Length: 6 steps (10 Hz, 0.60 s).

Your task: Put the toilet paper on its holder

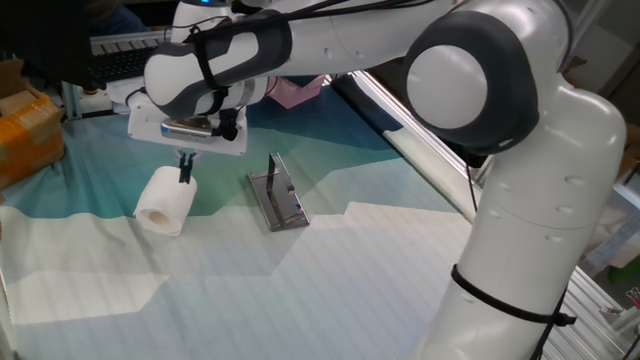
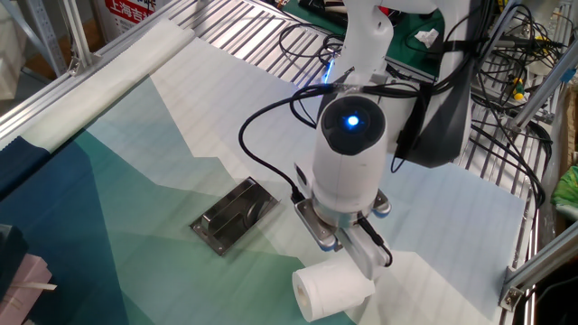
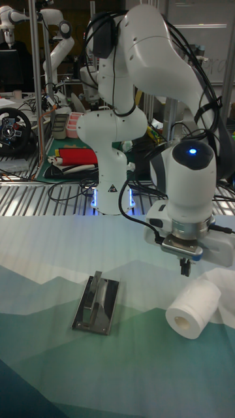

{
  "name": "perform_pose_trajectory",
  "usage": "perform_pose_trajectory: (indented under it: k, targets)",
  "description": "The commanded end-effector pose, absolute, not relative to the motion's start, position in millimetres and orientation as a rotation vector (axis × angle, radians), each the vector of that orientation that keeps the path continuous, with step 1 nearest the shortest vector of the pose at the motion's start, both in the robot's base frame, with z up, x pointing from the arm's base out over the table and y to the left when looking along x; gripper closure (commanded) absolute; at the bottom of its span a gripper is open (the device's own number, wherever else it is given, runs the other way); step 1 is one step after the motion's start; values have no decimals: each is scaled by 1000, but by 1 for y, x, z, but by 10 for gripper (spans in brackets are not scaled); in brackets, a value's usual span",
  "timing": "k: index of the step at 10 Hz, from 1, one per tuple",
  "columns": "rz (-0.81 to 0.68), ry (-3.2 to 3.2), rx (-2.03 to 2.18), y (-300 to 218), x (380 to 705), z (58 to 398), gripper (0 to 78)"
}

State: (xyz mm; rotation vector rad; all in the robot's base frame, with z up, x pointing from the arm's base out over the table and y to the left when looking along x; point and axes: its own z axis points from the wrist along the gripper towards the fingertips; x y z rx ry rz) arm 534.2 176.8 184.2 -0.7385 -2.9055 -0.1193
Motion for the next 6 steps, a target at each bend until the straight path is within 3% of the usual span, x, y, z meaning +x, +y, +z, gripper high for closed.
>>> perform_pose_trajectory:
  k: [1,6]
  targets:
    - [-125,-2904,-770,189,542,178,776]
    - [-131,-2909,-832,209,555,162,776]
